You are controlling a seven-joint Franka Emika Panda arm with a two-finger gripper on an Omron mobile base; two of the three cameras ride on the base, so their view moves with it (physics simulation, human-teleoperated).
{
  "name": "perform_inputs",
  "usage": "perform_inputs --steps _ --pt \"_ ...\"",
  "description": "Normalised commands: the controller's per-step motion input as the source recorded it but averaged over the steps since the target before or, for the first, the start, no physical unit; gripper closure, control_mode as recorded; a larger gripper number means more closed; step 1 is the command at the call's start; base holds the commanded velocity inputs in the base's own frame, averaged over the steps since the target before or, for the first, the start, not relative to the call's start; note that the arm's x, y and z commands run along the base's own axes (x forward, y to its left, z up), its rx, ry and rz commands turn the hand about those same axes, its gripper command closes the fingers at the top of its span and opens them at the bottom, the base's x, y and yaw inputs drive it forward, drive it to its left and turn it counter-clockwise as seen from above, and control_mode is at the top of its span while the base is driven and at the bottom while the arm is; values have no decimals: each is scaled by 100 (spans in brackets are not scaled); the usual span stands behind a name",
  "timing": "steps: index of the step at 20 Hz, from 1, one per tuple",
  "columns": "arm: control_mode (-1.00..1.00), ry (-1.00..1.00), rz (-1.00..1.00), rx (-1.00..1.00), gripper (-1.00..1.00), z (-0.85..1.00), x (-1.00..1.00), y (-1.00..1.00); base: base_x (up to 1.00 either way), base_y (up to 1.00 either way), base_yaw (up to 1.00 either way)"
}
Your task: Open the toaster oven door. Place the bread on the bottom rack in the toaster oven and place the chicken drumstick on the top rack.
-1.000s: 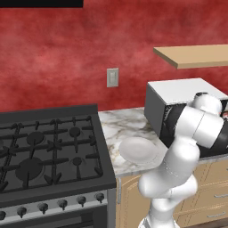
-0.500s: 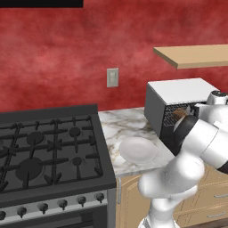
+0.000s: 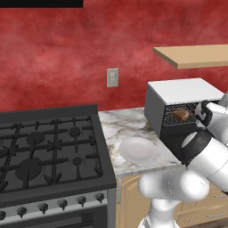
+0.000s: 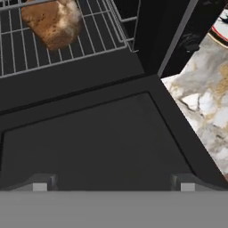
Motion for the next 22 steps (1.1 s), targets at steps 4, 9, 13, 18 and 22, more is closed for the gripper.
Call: perform_inputs --steps 4,9,13,18,22 --pt "-100 -14 0 7 -100 23 0 7 0 0 0" --pt "-100 -12 -1 16 -100 20 0 2 0 0 0" --pt "-100 -29 0 11 -100 10 2 0 0 0 0" --pt "-100 -27 -3 0 -100 0 9 4 0 0 0" --pt "-100 -38 0 0 -100 0 4 5 0 0 0"
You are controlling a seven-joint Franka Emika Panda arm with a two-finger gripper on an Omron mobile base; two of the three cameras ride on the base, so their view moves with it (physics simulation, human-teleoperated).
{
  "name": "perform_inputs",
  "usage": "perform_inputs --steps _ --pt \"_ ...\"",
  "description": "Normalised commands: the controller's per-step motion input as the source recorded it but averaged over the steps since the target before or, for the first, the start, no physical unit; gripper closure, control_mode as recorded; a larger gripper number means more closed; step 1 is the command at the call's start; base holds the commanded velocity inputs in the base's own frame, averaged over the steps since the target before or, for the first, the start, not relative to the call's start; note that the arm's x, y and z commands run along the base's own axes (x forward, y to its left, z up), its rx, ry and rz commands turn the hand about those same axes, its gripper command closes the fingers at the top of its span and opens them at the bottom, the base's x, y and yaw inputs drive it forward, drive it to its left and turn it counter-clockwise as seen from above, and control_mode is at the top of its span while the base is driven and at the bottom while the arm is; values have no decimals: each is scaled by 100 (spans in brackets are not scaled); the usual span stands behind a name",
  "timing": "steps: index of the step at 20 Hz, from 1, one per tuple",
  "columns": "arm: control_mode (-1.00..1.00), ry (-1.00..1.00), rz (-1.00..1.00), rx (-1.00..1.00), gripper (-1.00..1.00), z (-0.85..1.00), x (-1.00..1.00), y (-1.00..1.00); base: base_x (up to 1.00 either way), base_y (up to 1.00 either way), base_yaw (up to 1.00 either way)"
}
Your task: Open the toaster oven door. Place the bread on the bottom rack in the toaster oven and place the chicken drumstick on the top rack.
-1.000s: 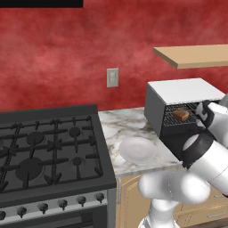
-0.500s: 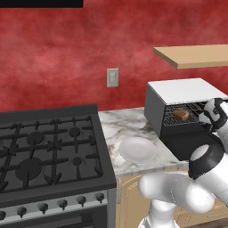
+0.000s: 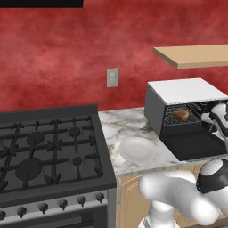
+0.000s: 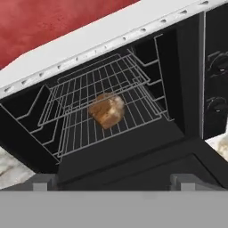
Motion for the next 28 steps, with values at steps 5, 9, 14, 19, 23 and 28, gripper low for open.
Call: perform_inputs --steps 5,9,14,19,23,28 --pt "-100 -27 0 0 -100 0 12 2 0 0 0" --pt "-100 -10 0 0 -100 0 19 0 0 0 0" --pt "-100 0 1 0 -100 1 22 -13 0 0 0" --pt "-100 -5 8 1 -100 0 6 -5 0 0 0" --pt "-100 0 2 12 -100 0 11 0 0 0 0" --pt "-100 0 1 6 -100 1 12 3 0 0 0"
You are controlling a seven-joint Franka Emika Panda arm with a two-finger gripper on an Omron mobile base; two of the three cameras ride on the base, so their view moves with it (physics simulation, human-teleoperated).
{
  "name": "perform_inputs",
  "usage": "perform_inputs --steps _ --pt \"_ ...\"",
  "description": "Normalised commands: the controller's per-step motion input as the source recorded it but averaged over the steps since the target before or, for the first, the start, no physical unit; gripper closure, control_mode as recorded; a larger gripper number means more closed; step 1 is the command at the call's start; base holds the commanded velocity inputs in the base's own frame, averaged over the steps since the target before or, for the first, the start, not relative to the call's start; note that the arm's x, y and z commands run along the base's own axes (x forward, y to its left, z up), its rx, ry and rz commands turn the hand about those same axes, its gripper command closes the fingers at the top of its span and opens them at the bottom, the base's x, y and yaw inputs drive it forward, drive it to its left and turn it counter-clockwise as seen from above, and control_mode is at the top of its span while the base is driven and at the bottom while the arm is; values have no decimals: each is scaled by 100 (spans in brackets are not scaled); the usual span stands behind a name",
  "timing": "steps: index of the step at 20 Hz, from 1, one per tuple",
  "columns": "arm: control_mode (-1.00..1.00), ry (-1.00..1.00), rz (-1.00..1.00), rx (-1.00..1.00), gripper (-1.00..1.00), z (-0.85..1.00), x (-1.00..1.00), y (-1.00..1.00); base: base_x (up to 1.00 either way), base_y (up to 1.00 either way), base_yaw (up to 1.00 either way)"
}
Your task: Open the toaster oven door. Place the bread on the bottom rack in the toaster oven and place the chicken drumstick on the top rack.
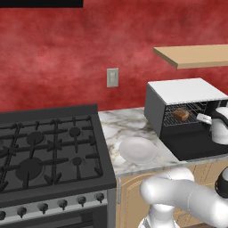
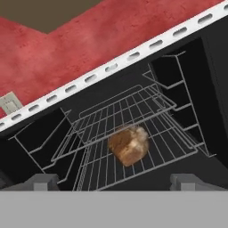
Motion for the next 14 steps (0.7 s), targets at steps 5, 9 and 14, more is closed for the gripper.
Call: perform_inputs --steps 5,9,14 --pt "-100 -1 0 12 -100 5 18 7 0 0 0" --pt "-100 -2 0 10 -100 5 23 17 0 0 0" --pt "-100 -2 0 8 -100 0 16 5 0 0 0"
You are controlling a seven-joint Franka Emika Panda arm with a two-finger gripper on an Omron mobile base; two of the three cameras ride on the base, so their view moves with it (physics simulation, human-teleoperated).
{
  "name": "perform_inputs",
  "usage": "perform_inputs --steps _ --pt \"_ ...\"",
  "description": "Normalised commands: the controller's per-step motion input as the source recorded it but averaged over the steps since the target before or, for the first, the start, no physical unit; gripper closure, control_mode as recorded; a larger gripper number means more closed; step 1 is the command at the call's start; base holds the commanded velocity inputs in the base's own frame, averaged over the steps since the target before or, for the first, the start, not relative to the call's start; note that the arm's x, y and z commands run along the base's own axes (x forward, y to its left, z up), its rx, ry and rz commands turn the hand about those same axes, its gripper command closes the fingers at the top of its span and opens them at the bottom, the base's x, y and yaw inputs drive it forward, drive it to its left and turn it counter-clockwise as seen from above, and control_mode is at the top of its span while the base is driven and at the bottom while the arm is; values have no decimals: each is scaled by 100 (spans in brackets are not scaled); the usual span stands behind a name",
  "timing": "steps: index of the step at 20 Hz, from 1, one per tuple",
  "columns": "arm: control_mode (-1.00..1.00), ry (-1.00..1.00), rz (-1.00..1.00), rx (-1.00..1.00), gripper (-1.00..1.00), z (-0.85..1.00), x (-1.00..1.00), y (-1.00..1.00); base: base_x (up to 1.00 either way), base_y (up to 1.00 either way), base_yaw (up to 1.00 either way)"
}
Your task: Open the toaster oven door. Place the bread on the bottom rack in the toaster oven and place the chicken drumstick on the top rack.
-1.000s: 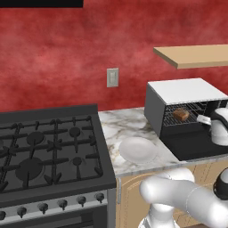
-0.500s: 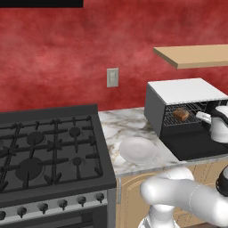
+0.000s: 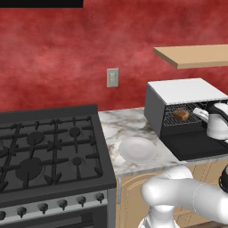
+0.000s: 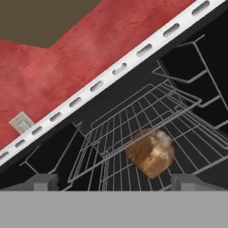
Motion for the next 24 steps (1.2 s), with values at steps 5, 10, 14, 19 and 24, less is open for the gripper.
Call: perform_inputs --steps 5,10,14,19,24 --pt "-100 0 4 7 -100 0 9 0 0 0 0" --pt "-100 -1 6 6 -100 0 3 0 0 0 0" --pt "-100 -3 9 2 -100 0 0 -3 0 0 0" --pt "-100 -6 10 1 -100 0 0 0 0 0 0" --pt "-100 -2 11 3 -100 0 0 0 0 0 0"
